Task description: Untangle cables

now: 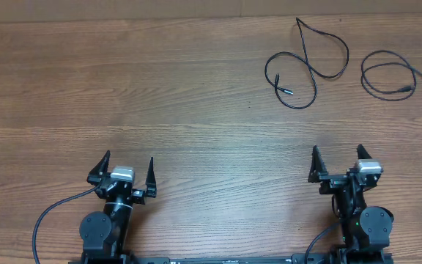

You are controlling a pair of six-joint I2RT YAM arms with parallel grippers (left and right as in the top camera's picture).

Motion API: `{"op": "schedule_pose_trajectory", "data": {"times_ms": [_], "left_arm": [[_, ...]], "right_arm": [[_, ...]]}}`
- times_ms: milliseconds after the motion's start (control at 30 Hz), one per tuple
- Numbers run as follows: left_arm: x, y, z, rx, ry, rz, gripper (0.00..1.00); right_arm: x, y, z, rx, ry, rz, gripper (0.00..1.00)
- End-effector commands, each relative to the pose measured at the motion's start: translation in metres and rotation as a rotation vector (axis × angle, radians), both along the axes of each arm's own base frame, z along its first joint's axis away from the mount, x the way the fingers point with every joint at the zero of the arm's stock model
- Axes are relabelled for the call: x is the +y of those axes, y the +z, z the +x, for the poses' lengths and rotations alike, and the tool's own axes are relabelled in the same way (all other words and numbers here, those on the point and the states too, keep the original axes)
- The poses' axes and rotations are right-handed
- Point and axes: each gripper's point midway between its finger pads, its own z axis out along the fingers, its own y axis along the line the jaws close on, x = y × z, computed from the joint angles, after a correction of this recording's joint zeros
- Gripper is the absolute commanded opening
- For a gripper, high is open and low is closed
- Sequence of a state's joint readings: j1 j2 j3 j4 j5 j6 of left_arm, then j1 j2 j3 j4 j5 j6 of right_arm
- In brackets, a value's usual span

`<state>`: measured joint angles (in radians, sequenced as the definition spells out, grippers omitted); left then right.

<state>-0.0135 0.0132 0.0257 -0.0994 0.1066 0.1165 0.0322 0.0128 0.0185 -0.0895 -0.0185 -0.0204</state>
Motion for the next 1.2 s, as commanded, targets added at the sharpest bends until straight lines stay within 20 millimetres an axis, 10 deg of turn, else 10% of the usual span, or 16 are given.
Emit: {"op": "schedule_pose_trajectory", "data": {"times_ms": [0,1167], "left_arm": [[0.0021,-0.0025,0.0006,-0.006,0.012,0.043,1.0],[0.0019,-0.0011,0.0007,-0.013,0.011,0.042,0.99]], "right_arm": [[0.0089,-0.0014,-0.0007,-0.006,0.034,-0.003,1.0],[0.0152,-0.0014,-0.0013,-0.006,0.06,-0.003,1.0]]}}
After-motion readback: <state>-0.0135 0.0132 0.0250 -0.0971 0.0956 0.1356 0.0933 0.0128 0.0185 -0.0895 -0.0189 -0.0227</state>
